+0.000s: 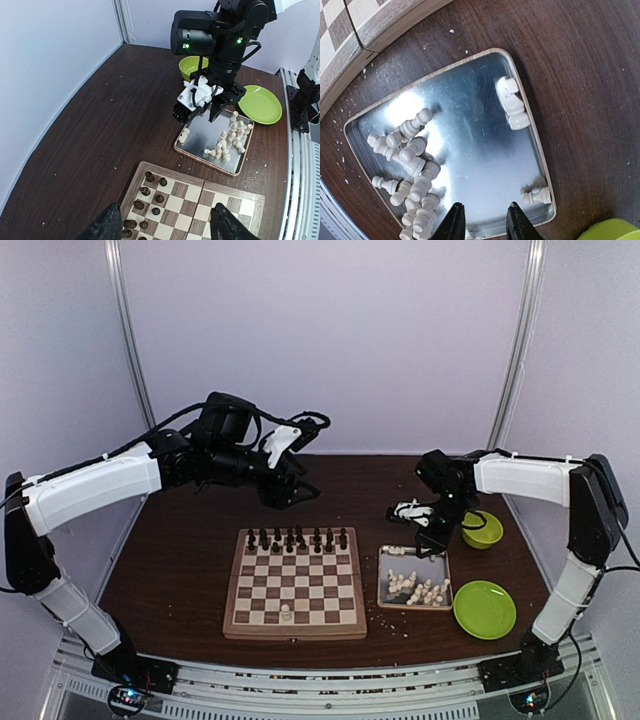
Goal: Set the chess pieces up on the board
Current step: Pick up the knight from the storage box.
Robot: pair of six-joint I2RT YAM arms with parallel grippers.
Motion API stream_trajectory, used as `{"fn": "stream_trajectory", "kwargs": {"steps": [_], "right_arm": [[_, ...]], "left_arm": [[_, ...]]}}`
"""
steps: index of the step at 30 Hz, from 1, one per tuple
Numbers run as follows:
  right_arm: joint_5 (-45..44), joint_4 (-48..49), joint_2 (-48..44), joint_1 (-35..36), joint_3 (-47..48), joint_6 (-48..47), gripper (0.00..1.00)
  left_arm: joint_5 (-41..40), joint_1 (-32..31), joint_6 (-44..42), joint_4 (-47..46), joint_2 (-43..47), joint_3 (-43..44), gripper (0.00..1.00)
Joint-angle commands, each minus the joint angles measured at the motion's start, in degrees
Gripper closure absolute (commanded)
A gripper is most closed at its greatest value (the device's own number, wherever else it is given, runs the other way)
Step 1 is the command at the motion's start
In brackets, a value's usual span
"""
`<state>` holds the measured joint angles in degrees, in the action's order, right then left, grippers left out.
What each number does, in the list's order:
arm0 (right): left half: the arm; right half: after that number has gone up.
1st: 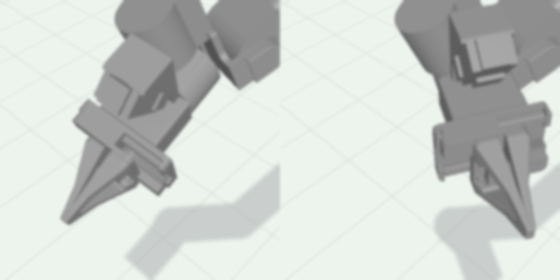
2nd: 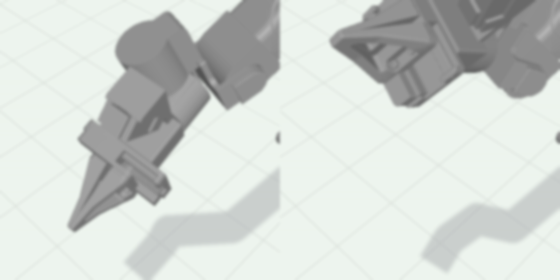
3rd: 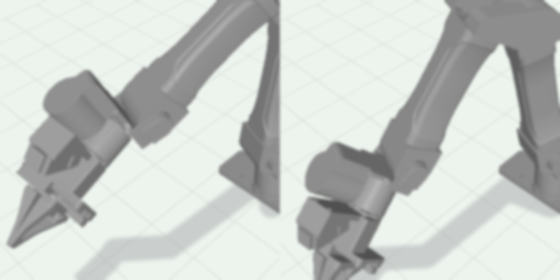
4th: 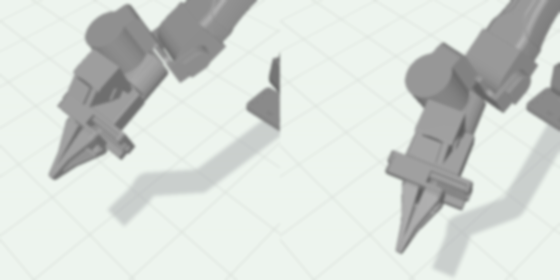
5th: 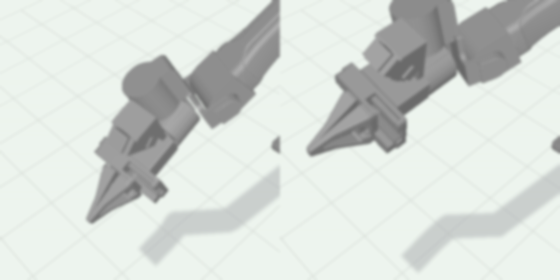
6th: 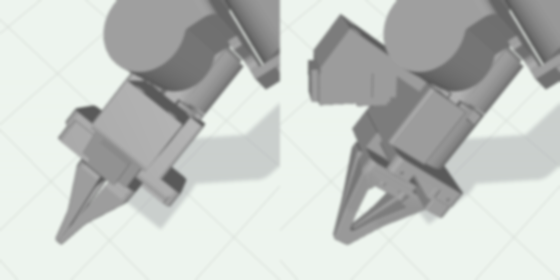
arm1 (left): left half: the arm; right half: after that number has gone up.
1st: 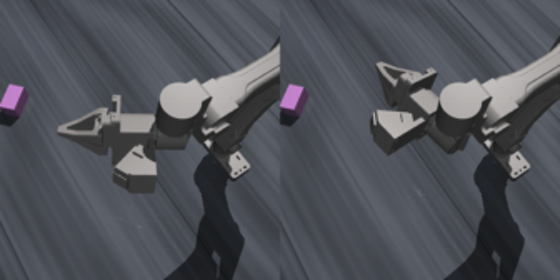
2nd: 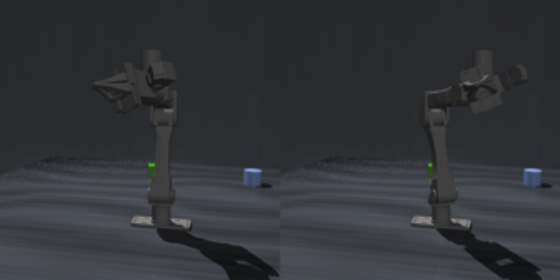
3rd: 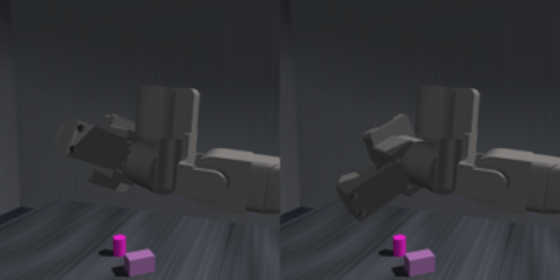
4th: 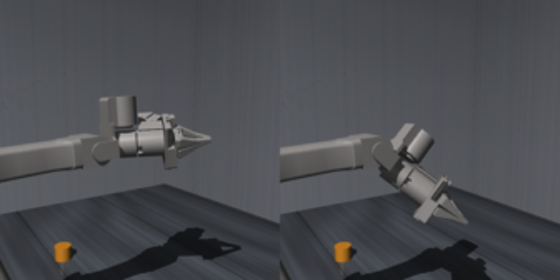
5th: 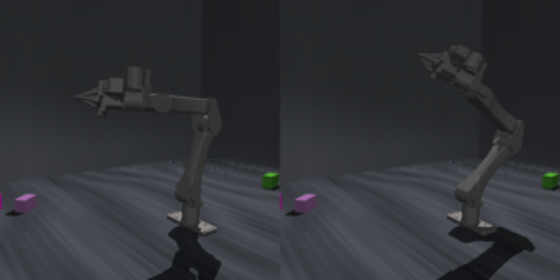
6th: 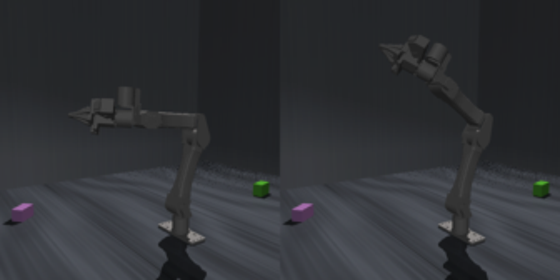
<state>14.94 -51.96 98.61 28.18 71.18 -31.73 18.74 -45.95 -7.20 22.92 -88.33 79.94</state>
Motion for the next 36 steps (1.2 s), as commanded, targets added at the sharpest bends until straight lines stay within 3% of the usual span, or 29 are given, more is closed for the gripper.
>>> {"fn": "stream_trajectory", "kwargs": {"steps": [1,5,22,36], "right_arm": [[-2.1,2.3,3.8,1.3,4.2,-1.4,0.73],[-3.8,4.0,7.5,2.0,6.3,-2.1,0.76],[-8.4,6.3,14.3,5.4,8.2,-3.0,0.78],[-9.8,7.6,15.9,6.6,8.1,-2.6,0.68]], "left_arm": [[-0.3,0.3,0.0,-1.6,1.6,0.0,0.38],[3.4,0.3,0.6,-2.1,1.7,0.0,0.38],[1.2,0.3,0.6,-1.7,0.8,-0.2,0.37],[1.5,0.3,0.7,-1.6,0.3,-0.3,0.36]]}}
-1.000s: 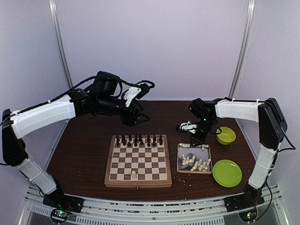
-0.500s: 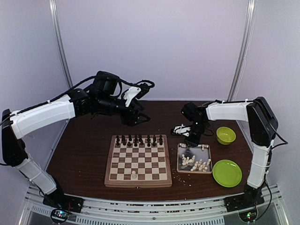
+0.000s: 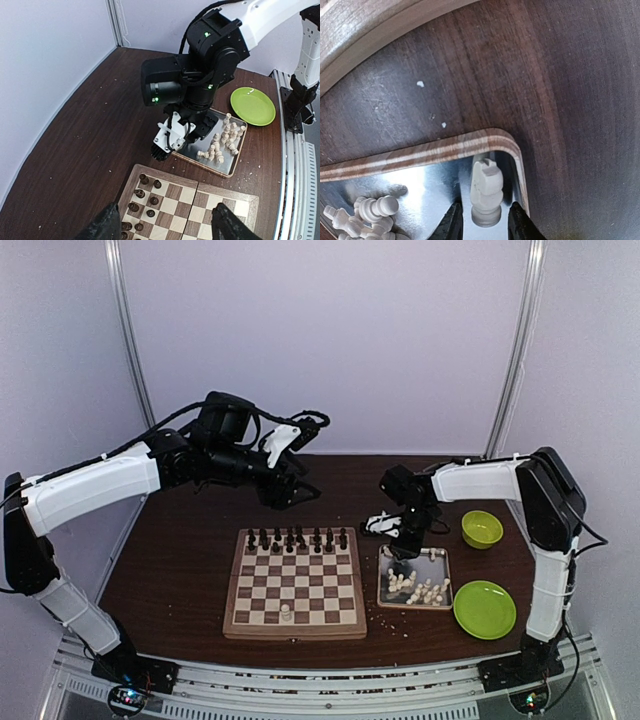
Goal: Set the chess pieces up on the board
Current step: Pick up the knight from the storage box.
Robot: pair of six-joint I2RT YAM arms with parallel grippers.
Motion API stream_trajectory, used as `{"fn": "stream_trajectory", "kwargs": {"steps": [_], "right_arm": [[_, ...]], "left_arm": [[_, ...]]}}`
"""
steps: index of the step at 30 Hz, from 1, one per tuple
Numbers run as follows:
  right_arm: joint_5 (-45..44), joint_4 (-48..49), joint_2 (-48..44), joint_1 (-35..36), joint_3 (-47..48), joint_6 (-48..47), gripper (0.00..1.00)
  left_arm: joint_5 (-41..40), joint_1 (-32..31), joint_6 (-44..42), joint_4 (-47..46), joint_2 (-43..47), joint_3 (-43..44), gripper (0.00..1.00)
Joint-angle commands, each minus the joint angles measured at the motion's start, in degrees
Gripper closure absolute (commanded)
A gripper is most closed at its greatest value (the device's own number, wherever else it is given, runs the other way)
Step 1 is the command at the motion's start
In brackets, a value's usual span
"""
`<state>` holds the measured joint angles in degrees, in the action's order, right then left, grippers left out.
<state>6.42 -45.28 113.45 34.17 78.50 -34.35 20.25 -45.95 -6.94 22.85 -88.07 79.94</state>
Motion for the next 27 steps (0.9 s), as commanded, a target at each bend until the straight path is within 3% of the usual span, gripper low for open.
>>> {"fn": "stream_trajectory", "kwargs": {"steps": [1,14,21,27], "right_arm": [[-1.2,0.7,1.4,0.7,1.1,0.1,0.68],[-1.4,-1.2,-0.4,0.7,1.7,2.0,0.91],[12.3,-2.5,-16.5,-1.2,-2.7,4.0,0.93],[22.3,-0.6,-33.0,-1.4,-9.8,5.8,0.93]], "left_arm": [[0.0,0.3,0.5,-1.6,0.0,-0.3,0.36],[-0.5,0.3,-0.4,-1.3,-0.1,-0.5,0.36],[-1.3,0.3,-2.4,-1.9,-0.9,-0.9,0.39],[3.2,-0.1,13.4,-6.3,-4.1,2.2,0.52]]}}
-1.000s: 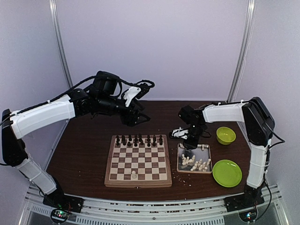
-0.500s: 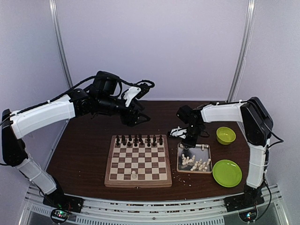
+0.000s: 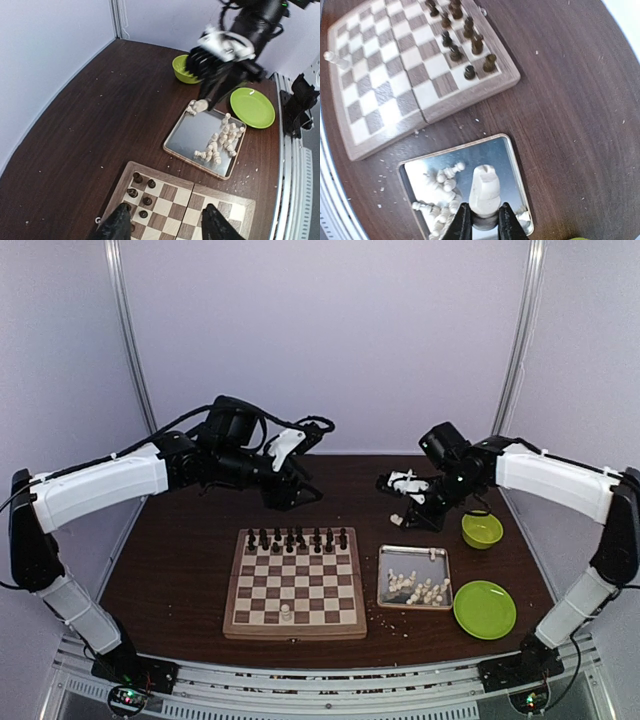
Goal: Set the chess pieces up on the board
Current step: Pick up the knight from the storage box, then pass from the right arm to the left
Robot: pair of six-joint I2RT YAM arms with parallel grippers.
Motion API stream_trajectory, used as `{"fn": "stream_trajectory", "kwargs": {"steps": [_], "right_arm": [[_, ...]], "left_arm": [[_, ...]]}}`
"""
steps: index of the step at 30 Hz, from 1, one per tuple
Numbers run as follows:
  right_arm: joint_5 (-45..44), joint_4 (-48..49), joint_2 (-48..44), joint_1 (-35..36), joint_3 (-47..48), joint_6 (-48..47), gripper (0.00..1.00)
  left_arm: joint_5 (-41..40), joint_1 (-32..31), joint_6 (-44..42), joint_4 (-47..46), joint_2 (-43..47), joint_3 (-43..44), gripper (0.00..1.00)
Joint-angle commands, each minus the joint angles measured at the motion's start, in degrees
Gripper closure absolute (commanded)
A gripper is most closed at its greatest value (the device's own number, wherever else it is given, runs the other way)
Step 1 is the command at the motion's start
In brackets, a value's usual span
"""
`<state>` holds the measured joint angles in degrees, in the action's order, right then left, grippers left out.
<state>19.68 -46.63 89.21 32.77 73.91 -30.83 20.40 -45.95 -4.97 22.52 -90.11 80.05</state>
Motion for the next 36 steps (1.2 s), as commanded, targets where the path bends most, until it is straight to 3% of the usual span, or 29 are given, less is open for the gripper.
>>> {"fn": "stream_trajectory", "kwargs": {"steps": [1,5,10,12,19,32,36], "right_arm": [[10.7,2.5,-10.2,0.1,-7.1,3.0,0.93],[15.1,9.9,-17.7,0.0,-13.8,6.2,0.91],[16.1,8.8,-17.9,0.0,-12.8,5.7,0.91],[16.3,9.1,-18.2,0.0,-13.3,5.8,0.91],[15.8,9.5,-18.9,0.0,-14.1,5.7,0.91],[14.3,10.1,-19.5,-0.2,-14.4,6.0,0.91],[15.2,9.9,-19.6,-0.2,-14.4,6.0,0.91]], "left_arm": [[4.3,-0.2,15.7,-8.6,-2.5,1.3,0.54],[7.5,-2.5,28.5,-22.4,-5.2,-2.9,0.57],[8.3,-6.1,41.2,-41.2,-11.0,-5.2,0.55],[9.4,-6.9,44.3,-44.5,-14.2,-3.9,0.55],[11.8,-10.2,44.5,-43.2,-20.7,2.4,0.55],[15.4,-10.6,44.5,-43.3,-23.5,3.7,0.61],[16.0,-10.6,43.9,-43.1,-24.1,4.1,0.59]]}}
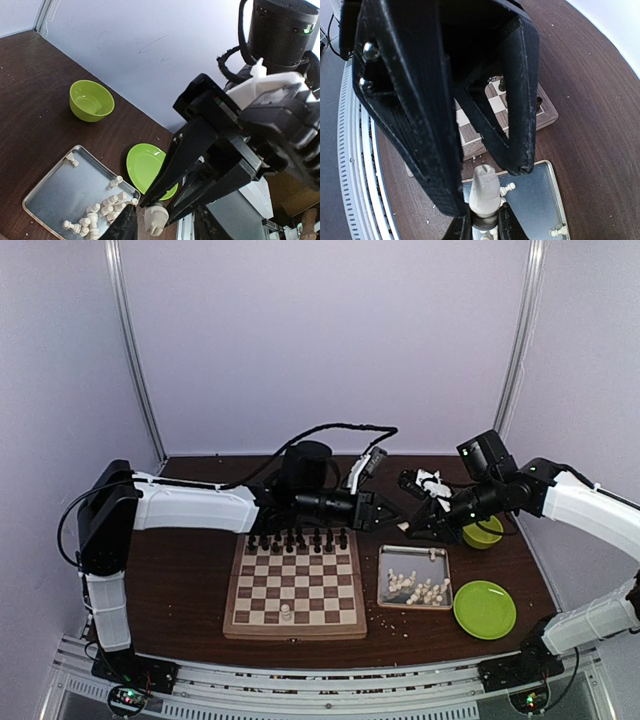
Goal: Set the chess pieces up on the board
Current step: Pass from the right arm to the left
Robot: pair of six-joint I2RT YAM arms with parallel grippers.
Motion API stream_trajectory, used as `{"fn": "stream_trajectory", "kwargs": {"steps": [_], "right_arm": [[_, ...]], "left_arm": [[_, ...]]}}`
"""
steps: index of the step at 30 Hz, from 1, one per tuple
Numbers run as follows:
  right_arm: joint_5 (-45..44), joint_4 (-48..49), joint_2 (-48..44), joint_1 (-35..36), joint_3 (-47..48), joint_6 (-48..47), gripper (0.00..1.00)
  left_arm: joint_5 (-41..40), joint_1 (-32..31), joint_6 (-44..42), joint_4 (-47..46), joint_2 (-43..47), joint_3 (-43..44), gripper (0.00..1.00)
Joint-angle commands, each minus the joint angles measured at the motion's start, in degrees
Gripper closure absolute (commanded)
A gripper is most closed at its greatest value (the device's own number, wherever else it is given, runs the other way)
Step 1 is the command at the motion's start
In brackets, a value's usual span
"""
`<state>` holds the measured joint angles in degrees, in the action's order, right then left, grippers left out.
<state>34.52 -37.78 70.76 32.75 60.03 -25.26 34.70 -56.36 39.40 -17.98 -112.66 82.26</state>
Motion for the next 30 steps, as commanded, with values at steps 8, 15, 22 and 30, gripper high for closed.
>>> {"fn": "stream_trajectory", "kwargs": {"steps": [8,15,22,30], "right_arm": [[2.8,1.0,-1.4,-1.1,-0.4,1.1,0.91],[3.0,1.0,-1.1,-1.3,-0.4,1.2,0.91],[3.5,0.5,-2.5,-2.4,-0.4,1.0,0.56],[5.8,2.3,-5.5,-6.9,-2.5,1.5,0.26]], "left_arm": [[3.4,-0.2,-0.7,-3.2,-2.1,1.9,0.66],[4.2,-0.2,-0.8,-4.0,-2.2,1.7,0.81],[3.5,0.0,-4.4,1.3,-0.5,2.3,0.95],[-12.4,2.5,-24.3,35.6,15.6,-0.9,0.98]]}}
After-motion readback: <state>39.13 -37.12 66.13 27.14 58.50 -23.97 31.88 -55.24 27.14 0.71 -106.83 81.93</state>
